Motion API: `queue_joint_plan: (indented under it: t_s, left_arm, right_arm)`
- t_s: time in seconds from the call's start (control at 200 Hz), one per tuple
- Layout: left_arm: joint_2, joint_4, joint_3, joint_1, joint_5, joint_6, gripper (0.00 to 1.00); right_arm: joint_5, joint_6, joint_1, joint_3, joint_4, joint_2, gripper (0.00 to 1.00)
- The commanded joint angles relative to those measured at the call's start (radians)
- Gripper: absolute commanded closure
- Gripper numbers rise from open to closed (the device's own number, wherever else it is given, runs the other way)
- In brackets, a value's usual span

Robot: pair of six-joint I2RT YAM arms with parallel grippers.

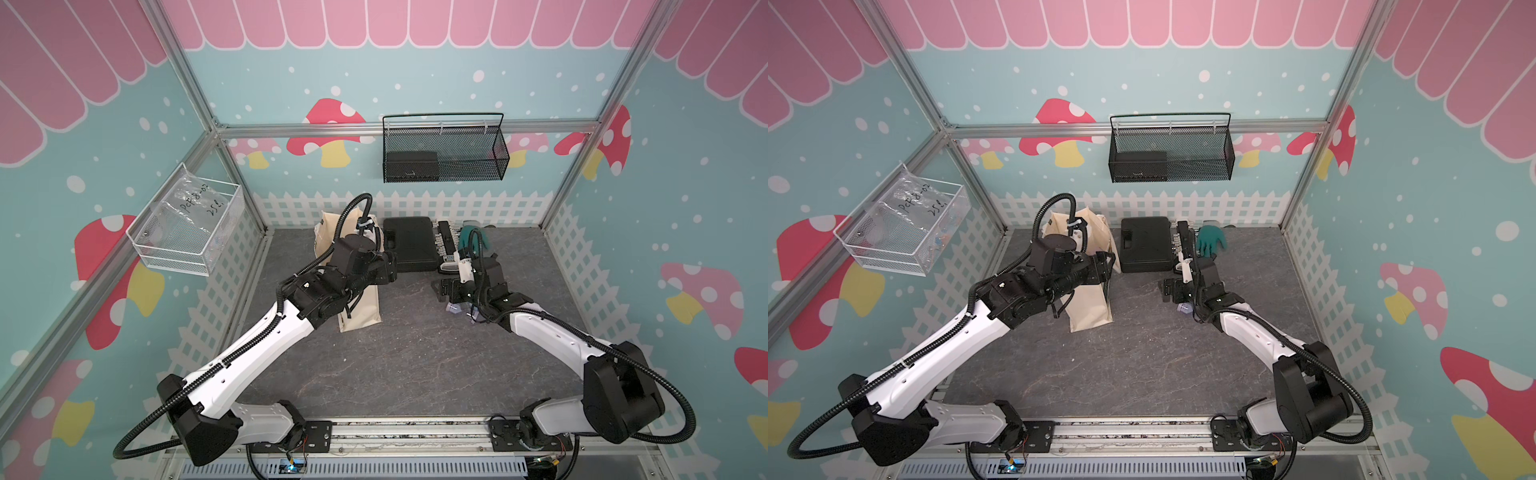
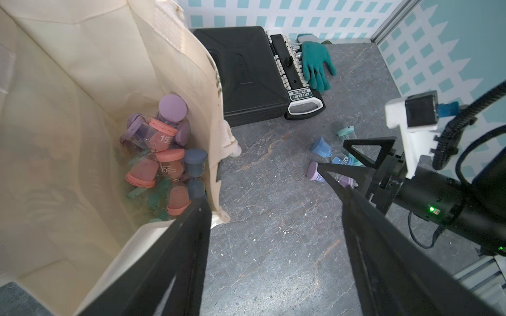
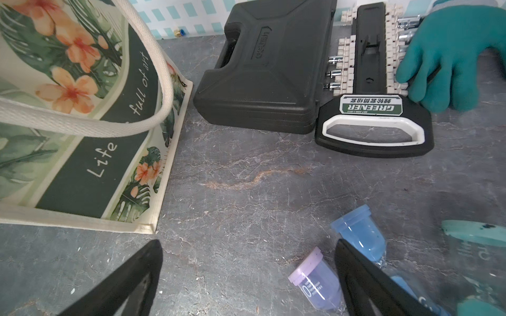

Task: Put the hourglass into the canvas bag
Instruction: Pick up the hourglass from the center of the board.

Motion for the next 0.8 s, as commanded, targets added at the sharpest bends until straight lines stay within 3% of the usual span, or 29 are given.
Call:
queue_joint_plan:
  t_s: [0.0, 0.21, 0.535, 0.79]
  left_arm:
    - [-0.020, 0.037, -0.023, -0.033, -0.010, -0.021, 0.24]
    - [-0.022, 0.059, -0.061, -0.075, -0.003, -0.041, 0.23]
    - [0.014, 0.094, -0.083, -0.133, 0.016, -0.061, 0.23]
    - [0.040, 0.126, -0.099, -0.146, 0.037, -0.077, 0.22]
  right_arm:
    - [-0.020, -0.013, -0.016, -0.019, 0.037, 0.027, 0.00]
    - [-0.042, -0.019, -0.037, -0.037, 0.045, 0.073, 0.00]
    - [0.031, -0.009, -0.074, -0.072, 0.008, 0.129, 0.00]
    - [-0.009, 0.003, -0.083, -0.110, -0.027, 0.133, 0.00]
